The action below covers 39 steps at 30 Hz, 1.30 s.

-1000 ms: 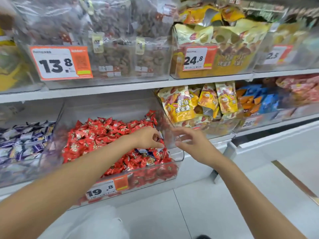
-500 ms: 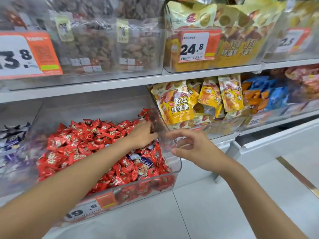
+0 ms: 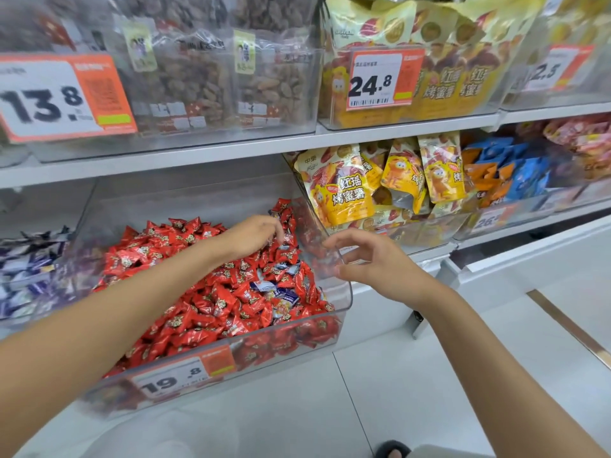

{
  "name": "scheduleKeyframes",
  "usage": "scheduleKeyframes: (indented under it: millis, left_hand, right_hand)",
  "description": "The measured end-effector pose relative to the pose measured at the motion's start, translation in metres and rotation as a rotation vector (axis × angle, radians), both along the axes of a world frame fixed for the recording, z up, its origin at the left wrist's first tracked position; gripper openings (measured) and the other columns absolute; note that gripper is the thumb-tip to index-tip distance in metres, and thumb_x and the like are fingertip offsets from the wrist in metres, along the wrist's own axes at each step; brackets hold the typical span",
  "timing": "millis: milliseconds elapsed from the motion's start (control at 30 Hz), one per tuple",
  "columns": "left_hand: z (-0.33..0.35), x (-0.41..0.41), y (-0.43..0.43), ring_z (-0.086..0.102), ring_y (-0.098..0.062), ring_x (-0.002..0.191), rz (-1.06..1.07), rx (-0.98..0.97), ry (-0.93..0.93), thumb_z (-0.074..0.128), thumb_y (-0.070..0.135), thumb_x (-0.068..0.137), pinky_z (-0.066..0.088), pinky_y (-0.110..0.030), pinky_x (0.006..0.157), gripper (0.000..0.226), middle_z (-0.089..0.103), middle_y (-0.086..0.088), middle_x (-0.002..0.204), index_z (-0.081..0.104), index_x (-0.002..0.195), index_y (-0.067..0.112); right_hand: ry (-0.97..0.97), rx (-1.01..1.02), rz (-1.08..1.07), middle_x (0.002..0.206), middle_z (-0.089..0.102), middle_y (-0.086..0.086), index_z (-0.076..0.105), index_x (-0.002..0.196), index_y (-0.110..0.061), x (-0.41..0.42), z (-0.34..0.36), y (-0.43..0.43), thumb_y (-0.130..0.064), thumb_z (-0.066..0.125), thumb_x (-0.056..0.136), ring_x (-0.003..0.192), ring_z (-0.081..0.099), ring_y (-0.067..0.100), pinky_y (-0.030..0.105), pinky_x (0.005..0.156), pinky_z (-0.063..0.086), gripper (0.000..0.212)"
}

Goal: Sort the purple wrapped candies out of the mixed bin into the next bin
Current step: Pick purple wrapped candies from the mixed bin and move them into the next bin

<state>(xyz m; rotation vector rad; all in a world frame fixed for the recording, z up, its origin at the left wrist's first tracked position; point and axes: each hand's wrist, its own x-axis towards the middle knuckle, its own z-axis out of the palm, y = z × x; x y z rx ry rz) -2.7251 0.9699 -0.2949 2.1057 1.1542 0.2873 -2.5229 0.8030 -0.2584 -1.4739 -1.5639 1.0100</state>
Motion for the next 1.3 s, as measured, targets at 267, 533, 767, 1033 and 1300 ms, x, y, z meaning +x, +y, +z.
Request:
scheduleKeyframes:
  millis: [267, 533, 767, 1033, 1300]
  left_hand:
    - [-0.012, 0.014, 0.001, 0.061, -0.014, 0.082, -0.292, 0.368, 0.58, 0.062, 0.06, 0.083, 0.044, -0.029, 0.065, 0.03, 0.069, 0.01, 0.093, 0.071, 0.094, 0.034]
    - [0.024, -0.031, 0.014, 0.061, 0.004, 0.069, -0.246, 0.091, 0.436, 0.073, 0.034, 0.084, 0.043, -0.015, 0.064, 0.009, 0.068, 0.021, 0.077, 0.077, 0.079, 0.027]
    - [-0.023, 0.011, 0.004, 0.054, -0.016, 0.116, -0.354, 0.148, 0.42, 0.068, 0.044, 0.086, 0.042, -0.029, 0.09, 0.052, 0.055, 0.006, 0.127, 0.056, 0.135, 0.03]
    - [-0.037, 0.004, 0.009, 0.059, -0.017, 0.081, -0.242, 0.191, 0.232, 0.071, 0.04, 0.084, 0.051, -0.041, 0.078, 0.015, 0.063, 0.01, 0.085, 0.069, 0.076, 0.027]
    - [-0.033, 0.013, 0.012, 0.051, -0.022, 0.109, -0.397, 0.186, 0.559, 0.066, 0.044, 0.088, 0.045, -0.038, 0.092, 0.041, 0.043, -0.001, 0.119, 0.063, 0.125, 0.028]
  right_hand:
    - [0.009, -0.012, -0.004, 0.121, 0.061, -0.003, 0.066, 0.1, -0.04, 0.0, 0.0, -0.002, -0.012, 0.074, 0.083, 0.094, 0.064, 0.013, 0.029, 0.085, 0.052, 0.034]
    - [0.003, -0.019, 0.017, 0.119, 0.06, -0.005, 0.066, 0.103, -0.04, 0.003, -0.002, 0.0, -0.016, 0.075, 0.083, 0.089, 0.063, 0.009, 0.024, 0.079, 0.05, 0.033]
    - [0.012, 0.001, 0.002, 0.119, 0.059, -0.002, 0.064, 0.101, -0.039, 0.0, -0.002, -0.002, -0.01, 0.074, 0.084, 0.084, 0.061, 0.007, 0.019, 0.079, 0.05, 0.036]
    - [0.025, -0.008, 0.001, 0.123, 0.06, 0.003, 0.065, 0.102, -0.039, -0.001, -0.002, -0.003, -0.011, 0.073, 0.085, 0.085, 0.06, 0.008, 0.02, 0.08, 0.05, 0.035]
    - [0.029, -0.013, -0.019, 0.123, 0.058, 0.005, 0.066, 0.106, -0.033, -0.003, -0.001, -0.005, -0.007, 0.071, 0.085, 0.08, 0.057, 0.008, 0.022, 0.081, 0.051, 0.033]
